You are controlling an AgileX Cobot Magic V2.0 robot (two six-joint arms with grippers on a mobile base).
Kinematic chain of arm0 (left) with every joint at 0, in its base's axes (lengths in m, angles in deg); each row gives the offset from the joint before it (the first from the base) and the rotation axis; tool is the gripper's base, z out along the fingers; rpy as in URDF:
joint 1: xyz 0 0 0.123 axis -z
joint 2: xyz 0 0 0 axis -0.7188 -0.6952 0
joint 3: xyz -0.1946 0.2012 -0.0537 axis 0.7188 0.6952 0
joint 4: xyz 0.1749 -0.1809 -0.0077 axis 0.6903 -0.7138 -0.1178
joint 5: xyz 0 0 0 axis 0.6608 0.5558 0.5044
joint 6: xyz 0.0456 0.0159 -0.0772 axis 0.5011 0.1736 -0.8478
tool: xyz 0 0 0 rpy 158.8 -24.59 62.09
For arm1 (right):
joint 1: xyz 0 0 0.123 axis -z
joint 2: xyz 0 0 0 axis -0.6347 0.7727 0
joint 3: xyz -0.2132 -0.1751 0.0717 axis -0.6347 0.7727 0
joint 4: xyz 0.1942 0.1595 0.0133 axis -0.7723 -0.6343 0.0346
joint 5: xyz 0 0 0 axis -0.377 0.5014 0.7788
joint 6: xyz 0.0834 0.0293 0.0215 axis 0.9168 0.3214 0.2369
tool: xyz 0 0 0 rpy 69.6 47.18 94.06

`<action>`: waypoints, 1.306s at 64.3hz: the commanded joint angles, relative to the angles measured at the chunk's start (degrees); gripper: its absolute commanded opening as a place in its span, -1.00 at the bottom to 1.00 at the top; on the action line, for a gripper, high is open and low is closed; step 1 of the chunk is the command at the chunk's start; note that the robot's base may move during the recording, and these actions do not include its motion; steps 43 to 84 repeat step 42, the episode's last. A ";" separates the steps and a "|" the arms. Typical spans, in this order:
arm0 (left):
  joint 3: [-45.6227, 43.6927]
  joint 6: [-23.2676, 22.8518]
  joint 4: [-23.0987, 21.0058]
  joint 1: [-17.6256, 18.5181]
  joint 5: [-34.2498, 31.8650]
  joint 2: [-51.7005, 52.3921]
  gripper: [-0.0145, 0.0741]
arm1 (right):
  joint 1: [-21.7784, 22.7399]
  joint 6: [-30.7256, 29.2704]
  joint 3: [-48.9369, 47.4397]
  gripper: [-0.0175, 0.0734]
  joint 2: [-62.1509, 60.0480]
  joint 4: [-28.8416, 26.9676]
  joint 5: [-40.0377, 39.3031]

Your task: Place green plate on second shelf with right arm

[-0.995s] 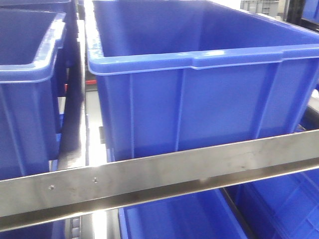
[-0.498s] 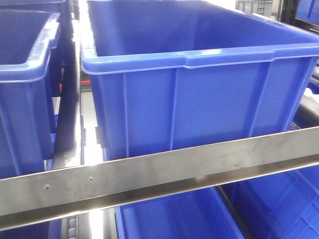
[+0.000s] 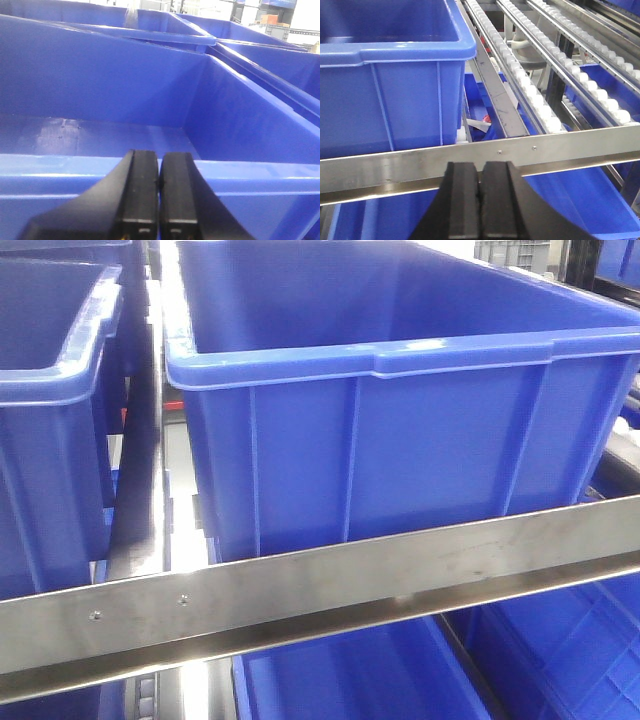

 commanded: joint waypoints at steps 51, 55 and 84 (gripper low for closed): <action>2.34 -0.19 -0.47 -0.07 -5.09 1.02 -0.38 | 0.12 -0.92 -1.02 -0.51 -1.14 0.16 -5.53; 2.34 -0.19 -0.47 -0.07 -5.09 1.02 -0.38 | 0.12 -0.92 -1.02 -0.51 -1.14 0.16 -5.53; 2.34 -0.19 -0.47 -0.07 -5.09 1.02 -0.38 | 0.12 -0.92 -1.02 -0.51 -1.14 0.16 -5.53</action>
